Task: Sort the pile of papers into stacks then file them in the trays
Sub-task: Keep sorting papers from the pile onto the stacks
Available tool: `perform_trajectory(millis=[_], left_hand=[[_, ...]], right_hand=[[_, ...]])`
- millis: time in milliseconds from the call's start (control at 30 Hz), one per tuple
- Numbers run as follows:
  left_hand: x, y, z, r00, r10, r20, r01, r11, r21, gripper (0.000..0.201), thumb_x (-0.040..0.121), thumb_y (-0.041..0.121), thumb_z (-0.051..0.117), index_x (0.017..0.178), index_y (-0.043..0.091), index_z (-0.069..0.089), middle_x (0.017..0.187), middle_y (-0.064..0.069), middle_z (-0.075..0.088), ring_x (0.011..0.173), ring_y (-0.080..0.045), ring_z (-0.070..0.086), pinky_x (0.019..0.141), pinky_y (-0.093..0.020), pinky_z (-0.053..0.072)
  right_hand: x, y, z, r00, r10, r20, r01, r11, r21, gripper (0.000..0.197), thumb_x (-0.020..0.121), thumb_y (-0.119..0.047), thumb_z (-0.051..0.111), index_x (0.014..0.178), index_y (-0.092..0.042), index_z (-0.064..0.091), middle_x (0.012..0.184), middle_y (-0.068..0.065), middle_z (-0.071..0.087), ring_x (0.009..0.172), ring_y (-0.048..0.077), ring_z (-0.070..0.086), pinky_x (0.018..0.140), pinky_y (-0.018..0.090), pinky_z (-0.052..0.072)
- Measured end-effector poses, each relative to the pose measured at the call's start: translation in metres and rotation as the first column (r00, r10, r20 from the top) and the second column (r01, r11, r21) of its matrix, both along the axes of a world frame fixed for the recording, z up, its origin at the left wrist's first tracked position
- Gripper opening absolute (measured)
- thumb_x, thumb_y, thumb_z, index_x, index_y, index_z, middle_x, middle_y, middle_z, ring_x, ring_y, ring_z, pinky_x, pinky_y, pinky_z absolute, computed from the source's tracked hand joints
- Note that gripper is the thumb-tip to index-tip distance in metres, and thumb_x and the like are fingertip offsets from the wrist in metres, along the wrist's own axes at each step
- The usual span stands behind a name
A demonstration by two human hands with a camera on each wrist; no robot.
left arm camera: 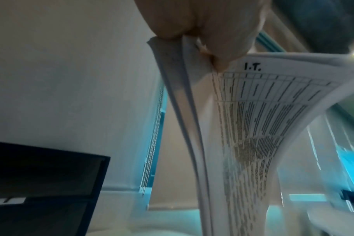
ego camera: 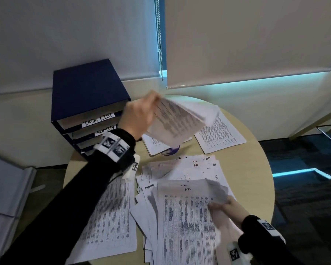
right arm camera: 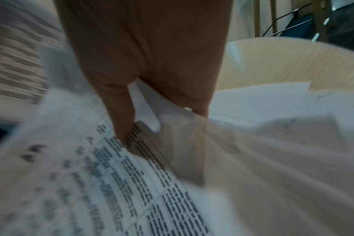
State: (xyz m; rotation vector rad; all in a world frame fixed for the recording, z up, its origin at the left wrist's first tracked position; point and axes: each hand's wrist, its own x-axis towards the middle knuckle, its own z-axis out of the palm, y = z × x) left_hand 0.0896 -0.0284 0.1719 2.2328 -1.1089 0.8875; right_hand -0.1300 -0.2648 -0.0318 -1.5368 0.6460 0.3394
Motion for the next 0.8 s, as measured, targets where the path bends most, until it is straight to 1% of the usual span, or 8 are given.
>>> perform_trajectory(millis=[67, 133, 233, 300, 433, 533, 667, 800], left_hand=[[0.009, 0.014, 0.022, 0.991, 0.062, -0.115, -0.085, 0.973, -0.215, 0.011, 0.097, 0.012, 0.049, 0.098, 0.007, 0.059, 0.068, -0.001, 0.058, 0.053, -0.012, 0.047, 0.052, -0.02, 0.039], [0.023, 0.031, 0.032, 0.942, 0.078, -0.327, -0.169, 0.951, -0.259, 0.016, 0.097, 0.015, 0.052, 0.093, 0.004, 0.062, 0.076, 0.0, 0.06, 0.063, -0.007, 0.048, 0.059, -0.023, 0.037], [0.047, 0.05, 0.015, 0.758, 0.117, -0.642, -0.198, 0.979, -0.056, 0.014, 0.096, 0.019, 0.054, 0.092, 0.009, 0.063, 0.083, -0.002, 0.066, 0.074, -0.011, 0.055, 0.072, -0.028, 0.042], [0.053, 0.054, -0.009, 0.615, 0.1, -0.782, -0.077, 0.995, 0.067, 0.015, 0.097, 0.018, 0.054, 0.092, 0.007, 0.063, 0.084, -0.003, 0.065, 0.075, -0.013, 0.055, 0.074, -0.03, 0.042], [0.033, 0.04, -0.074, 0.467, 0.205, -0.86, 0.205, 0.921, 0.331, 0.02, 0.099, 0.02, 0.052, 0.092, 0.006, 0.064, 0.077, 0.002, 0.059, 0.065, -0.007, 0.048, 0.063, -0.018, 0.038], [0.012, 0.019, -0.124, 0.392, 0.235, -0.889, 0.301, 0.88, 0.366, 0.018, 0.098, 0.024, 0.054, 0.084, 0.016, 0.061, 0.071, 0.006, 0.052, 0.064, -0.009, 0.045, 0.062, -0.021, 0.037], [-0.015, -0.003, -0.163, 0.439, 0.274, -0.856, 0.301, 0.853, 0.427, 0.024, 0.096, 0.023, 0.056, 0.074, 0.015, 0.056, 0.072, -0.001, 0.049, 0.068, -0.017, 0.045, 0.062, -0.026, 0.03], [-0.032, -0.008, -0.183, 0.555, 0.339, -0.76, 0.15, 0.857, 0.492, 0.015, 0.095, 0.021, 0.058, 0.094, 0.011, 0.069, 0.087, -0.005, 0.061, 0.088, -0.024, 0.061, 0.076, -0.028, 0.044]], right_hand=[[-0.006, -0.009, 0.016, 0.996, 0.003, 0.09, -0.013, 0.993, 0.116, 0.031, 0.074, -0.003, 0.074, 0.104, -0.002, 0.067, 0.099, 0.017, 0.072, 0.091, 0.031, 0.069, 0.093, 0.047, 0.049], [-0.01, -0.019, 0.035, 0.99, 0.025, 0.137, -0.049, 0.984, 0.173, 0.052, 0.065, -0.017, 0.082, 0.112, -0.004, 0.063, 0.108, 0.016, 0.07, 0.101, 0.032, 0.067, 0.095, 0.047, 0.046], [-0.011, -0.037, 0.058, 0.988, 0.047, 0.148, -0.074, 0.98, 0.183, 0.073, 0.049, -0.032, 0.086, 0.11, 0.001, 0.063, 0.107, 0.018, 0.069, 0.101, 0.033, 0.066, 0.093, 0.046, 0.047], [-0.01, -0.047, 0.066, 0.987, 0.076, 0.141, -0.102, 0.977, 0.185, 0.081, 0.044, -0.033, 0.09, 0.111, 0.005, 0.062, 0.108, 0.021, 0.068, 0.103, 0.035, 0.065, 0.094, 0.045, 0.046], [0.001, -0.046, 0.071, 0.984, 0.135, 0.115, -0.151, 0.978, 0.142, 0.065, 0.057, -0.025, 0.086, 0.109, 0.006, 0.062, 0.108, 0.023, 0.067, 0.101, 0.035, 0.064, 0.094, 0.049, 0.046], [0.015, -0.029, 0.062, 0.98, 0.182, 0.08, -0.186, 0.982, 0.044, 0.018, 0.08, -0.008, 0.072, 0.091, 0.005, 0.065, 0.086, 0.019, 0.069, 0.077, 0.028, 0.067, 0.076, 0.037, 0.051], [0.029, -0.001, 0.038, 0.98, 0.197, 0.017, -0.192, 0.968, -0.16, 0.017, 0.084, 0.002, 0.065, 0.073, -0.009, 0.06, 0.054, -0.006, 0.061, 0.054, 0.009, 0.058, 0.055, 0.018, 0.043], [0.03, 0.017, 0.025, 0.988, 0.151, 0.033, -0.144, 0.978, -0.149, 0.022, 0.086, 0.014, 0.054, 0.094, -0.006, 0.056, 0.054, -0.01, 0.063, 0.054, 0.003, 0.063, 0.045, 0.01, 0.042]])
